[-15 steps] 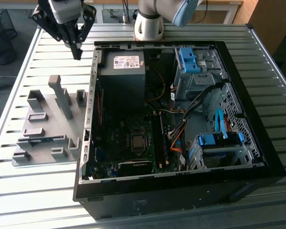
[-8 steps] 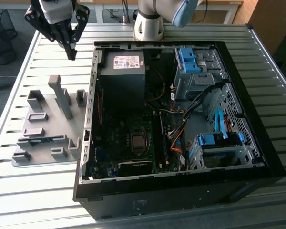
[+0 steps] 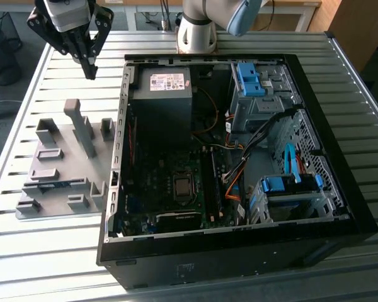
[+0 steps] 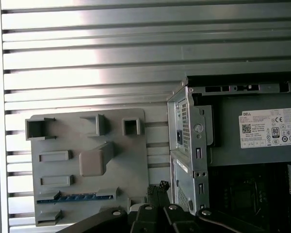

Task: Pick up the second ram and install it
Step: 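Reach for the second ram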

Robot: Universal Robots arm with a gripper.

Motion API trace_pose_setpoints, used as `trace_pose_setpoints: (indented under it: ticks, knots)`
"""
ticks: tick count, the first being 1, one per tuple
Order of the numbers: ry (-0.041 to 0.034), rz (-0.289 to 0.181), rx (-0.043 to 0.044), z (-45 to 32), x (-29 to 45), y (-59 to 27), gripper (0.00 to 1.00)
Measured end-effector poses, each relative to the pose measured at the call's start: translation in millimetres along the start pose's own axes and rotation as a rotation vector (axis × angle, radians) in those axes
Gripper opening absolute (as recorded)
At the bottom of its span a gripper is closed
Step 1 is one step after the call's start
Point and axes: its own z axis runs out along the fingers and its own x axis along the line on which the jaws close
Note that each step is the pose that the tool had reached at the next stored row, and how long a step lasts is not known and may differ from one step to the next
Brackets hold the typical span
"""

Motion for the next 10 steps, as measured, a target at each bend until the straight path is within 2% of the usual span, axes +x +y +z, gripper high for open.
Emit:
trace_pose_setpoints:
  ticks: [6, 10]
  knots:
    - [0.0000, 0.000, 0.0001, -0.1, 0.8, -0.1, 0.10]
    - [-0.0001, 0.000, 0.0000, -0.1, 5.7, -0.4, 0.10]
